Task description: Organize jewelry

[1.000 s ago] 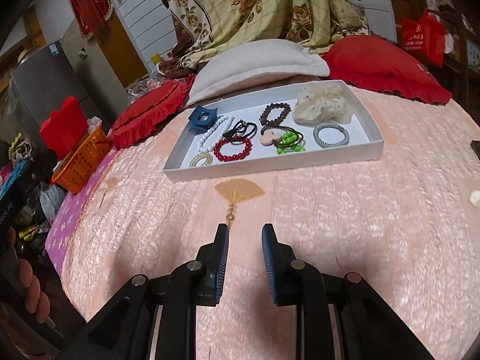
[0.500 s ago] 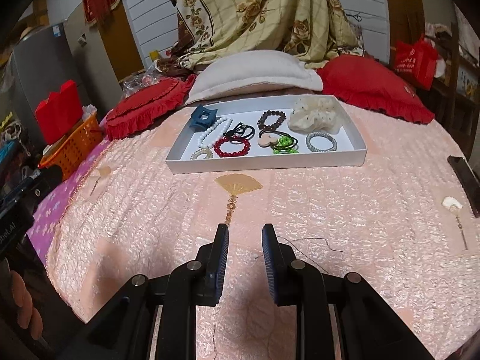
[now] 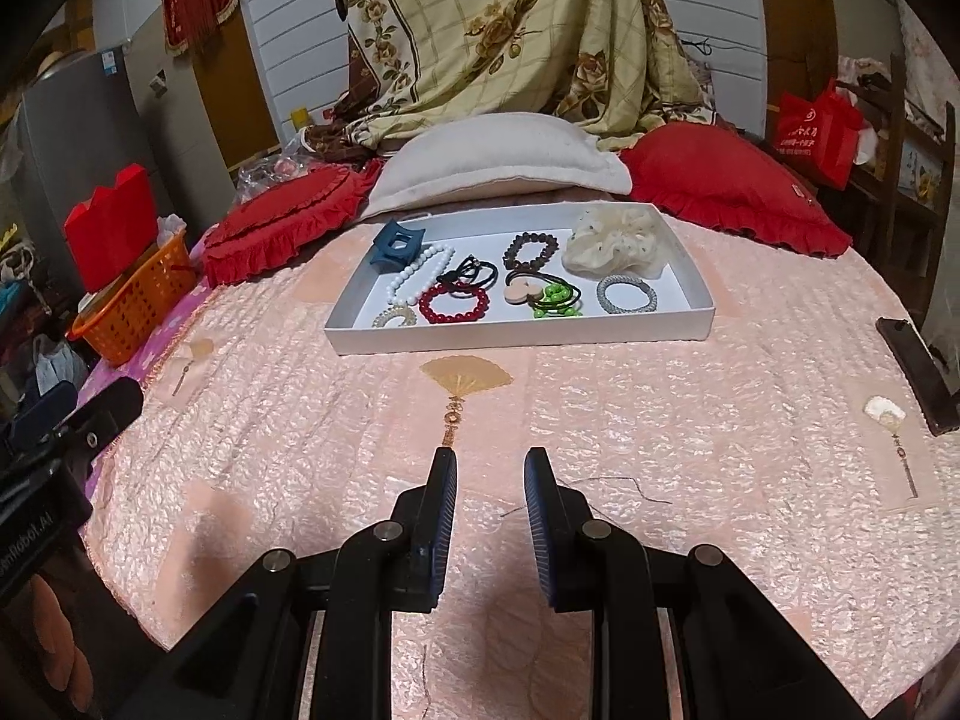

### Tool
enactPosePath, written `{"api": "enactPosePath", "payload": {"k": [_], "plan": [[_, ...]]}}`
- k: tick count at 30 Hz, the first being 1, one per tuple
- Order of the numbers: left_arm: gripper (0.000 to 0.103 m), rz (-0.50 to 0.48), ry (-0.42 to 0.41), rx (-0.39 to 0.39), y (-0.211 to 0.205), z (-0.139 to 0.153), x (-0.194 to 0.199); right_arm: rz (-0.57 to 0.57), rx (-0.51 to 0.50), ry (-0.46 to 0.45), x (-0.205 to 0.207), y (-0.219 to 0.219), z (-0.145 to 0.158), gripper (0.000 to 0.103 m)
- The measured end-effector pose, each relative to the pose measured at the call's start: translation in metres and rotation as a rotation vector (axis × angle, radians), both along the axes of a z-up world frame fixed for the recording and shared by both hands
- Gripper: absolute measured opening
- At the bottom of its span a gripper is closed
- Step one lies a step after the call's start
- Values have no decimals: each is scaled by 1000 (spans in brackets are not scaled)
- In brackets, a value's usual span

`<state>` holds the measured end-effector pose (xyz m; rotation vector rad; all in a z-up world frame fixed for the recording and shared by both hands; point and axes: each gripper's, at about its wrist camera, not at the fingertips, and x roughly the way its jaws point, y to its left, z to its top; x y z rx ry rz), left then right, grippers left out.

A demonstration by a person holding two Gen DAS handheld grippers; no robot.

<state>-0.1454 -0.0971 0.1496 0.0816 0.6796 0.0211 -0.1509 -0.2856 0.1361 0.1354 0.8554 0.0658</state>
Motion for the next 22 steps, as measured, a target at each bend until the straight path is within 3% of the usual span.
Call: {"api": "enactPosePath", "payload": {"k": [22], "plan": [[84,-39,79,-28,-5,-17,9,-18,-2,32,9,-5,-12,22]]}}
